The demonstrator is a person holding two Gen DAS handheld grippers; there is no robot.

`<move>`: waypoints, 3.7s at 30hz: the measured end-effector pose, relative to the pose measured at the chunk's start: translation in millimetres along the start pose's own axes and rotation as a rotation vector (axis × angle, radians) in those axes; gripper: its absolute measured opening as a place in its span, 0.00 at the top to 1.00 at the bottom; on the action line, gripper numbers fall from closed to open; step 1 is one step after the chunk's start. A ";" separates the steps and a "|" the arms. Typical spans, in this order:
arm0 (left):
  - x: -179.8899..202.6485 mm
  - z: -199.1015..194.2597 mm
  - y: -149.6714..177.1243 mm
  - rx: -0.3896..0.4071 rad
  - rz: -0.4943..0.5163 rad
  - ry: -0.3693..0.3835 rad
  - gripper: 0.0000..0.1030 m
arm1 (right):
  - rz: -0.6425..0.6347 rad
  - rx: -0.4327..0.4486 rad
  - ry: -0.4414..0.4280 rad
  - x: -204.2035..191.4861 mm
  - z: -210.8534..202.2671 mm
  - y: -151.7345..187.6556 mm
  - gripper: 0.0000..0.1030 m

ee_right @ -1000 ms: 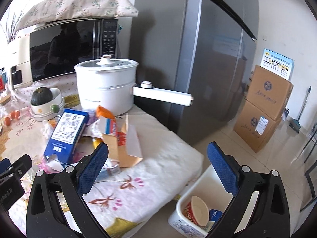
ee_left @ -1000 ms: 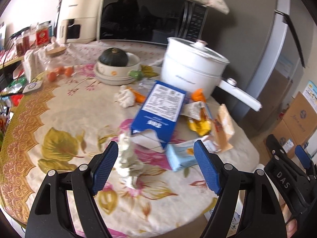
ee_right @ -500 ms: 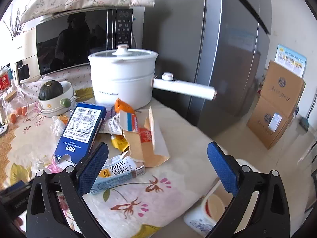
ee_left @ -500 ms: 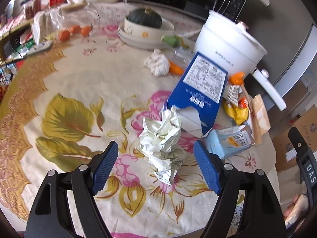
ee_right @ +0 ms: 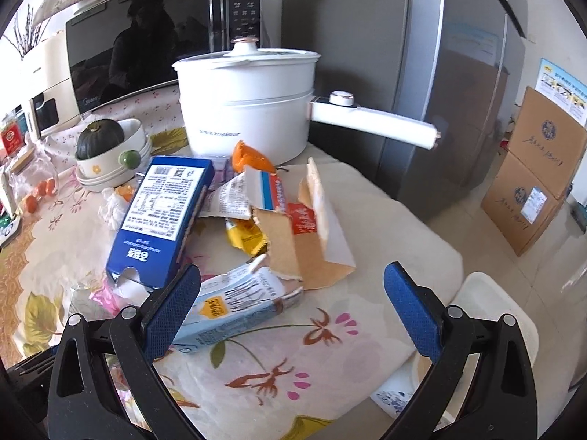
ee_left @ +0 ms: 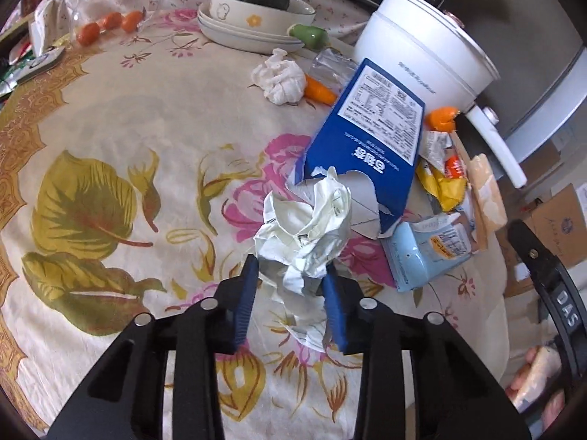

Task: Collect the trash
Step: 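Return the left tool to the table and grasp the crumpled white tissue, then grasp the blue snack box with the right tool while the left tool holds the tissue, then carry tissue and snack box over the bin and open both tools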

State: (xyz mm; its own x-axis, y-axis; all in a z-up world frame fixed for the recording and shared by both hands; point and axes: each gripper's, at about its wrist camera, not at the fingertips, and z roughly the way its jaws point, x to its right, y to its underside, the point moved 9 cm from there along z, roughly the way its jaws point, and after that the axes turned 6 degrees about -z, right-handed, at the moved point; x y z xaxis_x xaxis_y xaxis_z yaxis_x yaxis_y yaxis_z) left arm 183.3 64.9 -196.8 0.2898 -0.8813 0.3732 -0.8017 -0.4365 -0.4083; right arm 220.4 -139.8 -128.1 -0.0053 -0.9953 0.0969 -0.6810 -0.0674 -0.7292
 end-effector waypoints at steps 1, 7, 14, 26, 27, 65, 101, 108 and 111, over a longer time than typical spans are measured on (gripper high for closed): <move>-0.4 -2.1 -0.1 -0.002 -0.003 0.013 0.70 | 0.005 -0.004 -0.025 -4.1 1.4 -1.1 0.07; -1.3 -48.1 -21.4 0.096 -0.005 0.084 0.84 | 0.023 -0.045 -0.163 -40.3 18.8 -19.8 0.07; -7.0 -106.3 -54.7 0.266 0.003 0.117 0.84 | 0.070 -0.208 -0.309 -83.8 72.8 -21.7 0.07; -35.4 -97.5 -64.4 0.222 -0.068 0.130 0.84 | 0.128 -0.324 -0.514 -135.1 116.9 -13.2 0.19; -35.9 -97.8 -65.1 0.225 -0.066 0.125 0.84 | 0.123 -0.323 -0.523 -137.6 117.3 -12.8 0.24; -22.6 -137.3 -76.8 0.390 -0.033 0.095 0.84 | -0.046 0.120 -0.418 -127.5 -7.5 -59.3 0.79; 155.9 -132.5 -13.1 0.351 0.199 0.365 0.84 | 0.026 0.348 -0.027 86.7 -111.6 -53.9 0.79; 189.3 -125.3 11.2 0.311 0.244 0.416 0.84 | 0.058 0.339 0.032 129.5 -121.6 -40.3 0.79; 206.7 -120.3 24.9 0.291 0.270 0.435 0.84 | 0.073 0.329 0.061 149.0 -124.4 -31.8 0.79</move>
State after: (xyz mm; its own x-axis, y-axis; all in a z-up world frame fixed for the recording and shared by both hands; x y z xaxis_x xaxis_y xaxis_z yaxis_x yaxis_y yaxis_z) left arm 160.3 -106.4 -29.7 -0.1951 -0.8399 0.5064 -0.6234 -0.2924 -0.7252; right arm 150.1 -277.3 -6.2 -0.0954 -0.9930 0.0694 -0.4043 -0.0251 -0.9143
